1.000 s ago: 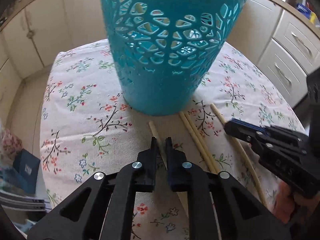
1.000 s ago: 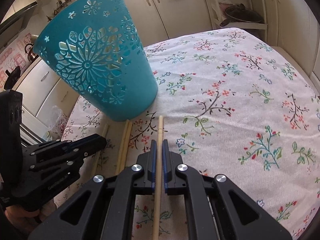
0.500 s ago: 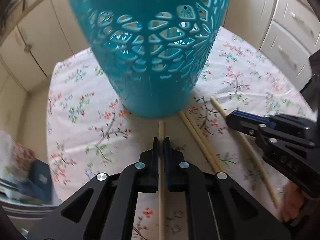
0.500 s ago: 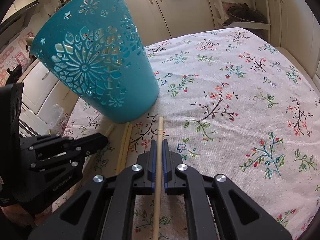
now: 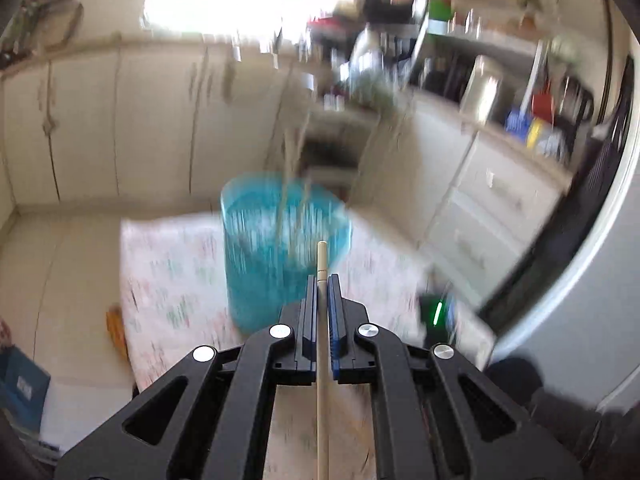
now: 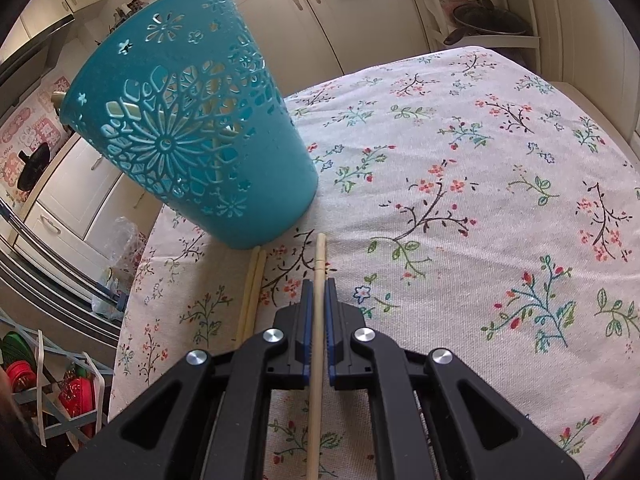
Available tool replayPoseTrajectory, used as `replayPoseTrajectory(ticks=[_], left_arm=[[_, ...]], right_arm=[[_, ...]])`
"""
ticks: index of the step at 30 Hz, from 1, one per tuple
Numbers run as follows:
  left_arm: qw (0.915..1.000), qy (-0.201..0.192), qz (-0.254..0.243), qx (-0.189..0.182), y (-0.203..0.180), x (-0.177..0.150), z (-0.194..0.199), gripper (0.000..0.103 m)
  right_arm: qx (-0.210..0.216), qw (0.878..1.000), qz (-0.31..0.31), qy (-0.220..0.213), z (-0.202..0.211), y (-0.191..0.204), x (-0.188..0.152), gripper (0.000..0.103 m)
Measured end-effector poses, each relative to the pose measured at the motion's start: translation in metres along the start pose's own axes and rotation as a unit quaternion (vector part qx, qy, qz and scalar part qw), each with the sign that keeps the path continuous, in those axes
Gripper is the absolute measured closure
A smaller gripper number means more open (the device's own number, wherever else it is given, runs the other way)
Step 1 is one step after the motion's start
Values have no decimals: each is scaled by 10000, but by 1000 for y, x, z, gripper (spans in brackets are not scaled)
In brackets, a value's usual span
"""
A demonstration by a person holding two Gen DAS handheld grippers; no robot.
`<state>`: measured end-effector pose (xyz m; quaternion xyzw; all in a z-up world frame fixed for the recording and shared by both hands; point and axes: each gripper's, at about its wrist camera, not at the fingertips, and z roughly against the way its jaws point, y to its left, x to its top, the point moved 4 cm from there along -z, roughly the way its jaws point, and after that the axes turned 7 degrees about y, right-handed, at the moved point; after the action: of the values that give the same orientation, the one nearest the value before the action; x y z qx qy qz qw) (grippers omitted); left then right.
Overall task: Organize utensils
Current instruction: 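Lift the stick with the left gripper over the teal basket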
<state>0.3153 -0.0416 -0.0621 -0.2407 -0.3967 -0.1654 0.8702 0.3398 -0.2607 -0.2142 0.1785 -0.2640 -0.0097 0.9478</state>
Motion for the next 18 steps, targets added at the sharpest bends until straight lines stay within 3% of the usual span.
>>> replayPoseTrajectory(ticks=[5,13,18], left_arm=[[9957,-895,191,147,0,64,11,98],[9830,-1647,609,529,9,133,-24,98],[9759,-1845,846,806,22,147,-55,98]], right_arm=[[10,10000,-6,0,0,-1,0,97],[80,10000,-52,-2,1,-2,-1,97],[122,9999,-92,-5,1,-3,-2,97]])
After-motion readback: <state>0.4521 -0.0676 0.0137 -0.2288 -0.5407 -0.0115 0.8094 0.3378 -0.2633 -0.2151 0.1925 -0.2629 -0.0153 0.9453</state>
